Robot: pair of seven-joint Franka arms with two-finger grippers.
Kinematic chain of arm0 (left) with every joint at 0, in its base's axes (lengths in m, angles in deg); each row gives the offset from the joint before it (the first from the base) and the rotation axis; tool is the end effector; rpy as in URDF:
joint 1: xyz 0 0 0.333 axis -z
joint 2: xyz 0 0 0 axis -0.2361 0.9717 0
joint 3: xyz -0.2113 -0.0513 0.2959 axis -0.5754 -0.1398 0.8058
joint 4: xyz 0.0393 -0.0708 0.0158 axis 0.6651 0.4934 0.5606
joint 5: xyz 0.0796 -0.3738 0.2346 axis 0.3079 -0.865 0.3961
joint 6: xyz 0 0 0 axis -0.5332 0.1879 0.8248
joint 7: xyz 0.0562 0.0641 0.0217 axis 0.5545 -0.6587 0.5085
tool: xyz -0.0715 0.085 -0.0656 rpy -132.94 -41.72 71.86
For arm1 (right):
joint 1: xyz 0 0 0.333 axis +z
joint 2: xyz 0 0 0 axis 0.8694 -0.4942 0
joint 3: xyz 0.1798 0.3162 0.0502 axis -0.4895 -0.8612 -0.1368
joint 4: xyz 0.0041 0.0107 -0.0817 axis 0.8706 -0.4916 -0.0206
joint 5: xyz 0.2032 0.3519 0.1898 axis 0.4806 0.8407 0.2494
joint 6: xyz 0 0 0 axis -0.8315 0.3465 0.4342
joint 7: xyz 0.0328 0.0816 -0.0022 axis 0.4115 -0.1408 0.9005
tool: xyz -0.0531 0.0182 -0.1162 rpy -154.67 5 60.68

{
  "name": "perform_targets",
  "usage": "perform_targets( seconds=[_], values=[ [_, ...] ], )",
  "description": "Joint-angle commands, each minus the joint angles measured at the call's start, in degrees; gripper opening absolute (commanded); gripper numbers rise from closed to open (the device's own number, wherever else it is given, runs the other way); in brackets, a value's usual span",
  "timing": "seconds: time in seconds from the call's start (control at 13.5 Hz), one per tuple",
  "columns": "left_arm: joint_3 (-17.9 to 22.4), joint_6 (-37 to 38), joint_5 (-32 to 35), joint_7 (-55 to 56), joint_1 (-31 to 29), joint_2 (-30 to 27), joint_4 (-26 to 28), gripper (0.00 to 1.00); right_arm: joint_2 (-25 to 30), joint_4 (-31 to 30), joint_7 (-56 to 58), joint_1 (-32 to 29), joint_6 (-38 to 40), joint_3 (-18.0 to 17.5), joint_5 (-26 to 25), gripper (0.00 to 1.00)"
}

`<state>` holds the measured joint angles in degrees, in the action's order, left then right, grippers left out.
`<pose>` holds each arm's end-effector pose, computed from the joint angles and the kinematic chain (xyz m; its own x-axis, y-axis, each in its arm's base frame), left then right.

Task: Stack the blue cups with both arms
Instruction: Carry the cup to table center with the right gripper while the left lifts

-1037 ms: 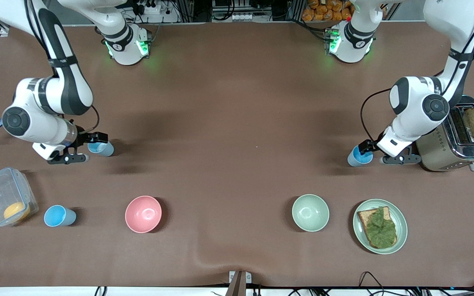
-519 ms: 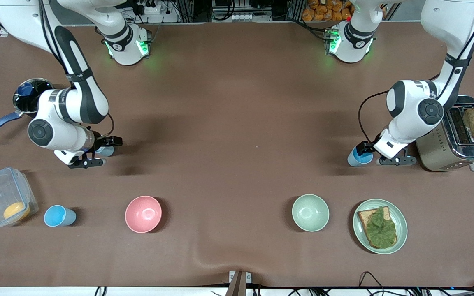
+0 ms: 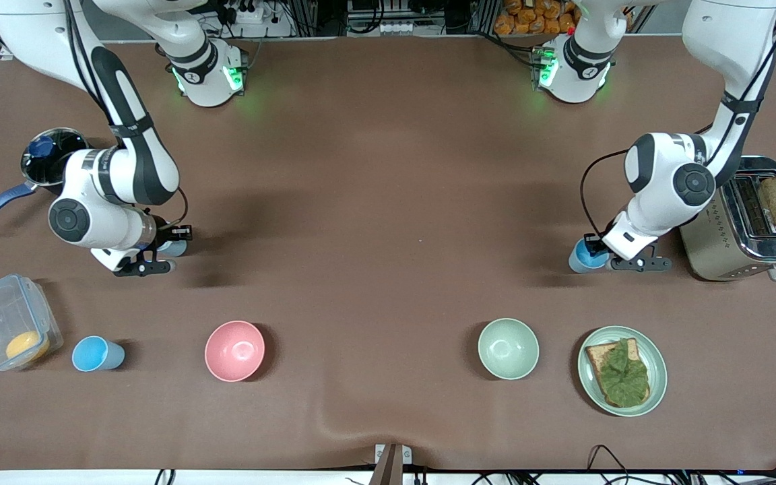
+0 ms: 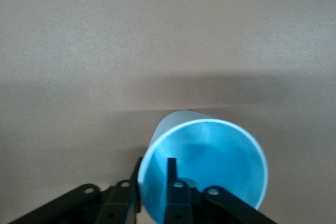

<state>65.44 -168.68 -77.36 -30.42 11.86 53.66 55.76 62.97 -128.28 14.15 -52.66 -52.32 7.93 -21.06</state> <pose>0.5820 -0.0415 0.2033 0.9996 -0.0185 0.0216 -0.0190 -0.9996 0.0211 0.5894 0.0137 0.2157 0.9589 0.0727 -0.2744 0.0646 -0.9972 -0.0384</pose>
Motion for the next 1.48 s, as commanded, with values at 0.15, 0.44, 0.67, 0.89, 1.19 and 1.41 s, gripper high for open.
perform_targets(
  seconds=[0.15,0.44,0.67,0.89,1.19,1.41],
  values=[
    [0.0,-0.4,0.6,1.2,0.0,-2.8,-1.0,0.0,-1.8,5.8,0.1,0.2,6.2,0.2,0.1,0.0],
    [0.0,7.2,0.7,1.1,0.1,-8.4,-6.6,0.0,-1.7,10.6,-4.6,4.5,13.0,0.0,0.8,0.0],
    [0.0,25.3,0.2,1.0,0.2,-9.6,-19.3,0.0,-1.7,12.5,-16.3,12.6,13.8,0.0,3.3,0.0],
    [0.0,35.3,0.2,0.3,0.2,-11.0,-25.3,0.0,-3.2,16.2,-27.5,20.5,12.8,0.1,9.5,0.0],
    [-1.5,42.1,0.1,0.9,-0.3,-12.4,-28.3,0.0,-9.8,24.5,-46.2,30.8,8.0,0.0,11.0,0.0],
    [-1.6,42.8,0.1,1.0,-0.4,-14.4,-28.5,0.0,-16.0,31.0,-54.0,34.8,6.6,0.0,11.1,0.0]
  ],
)
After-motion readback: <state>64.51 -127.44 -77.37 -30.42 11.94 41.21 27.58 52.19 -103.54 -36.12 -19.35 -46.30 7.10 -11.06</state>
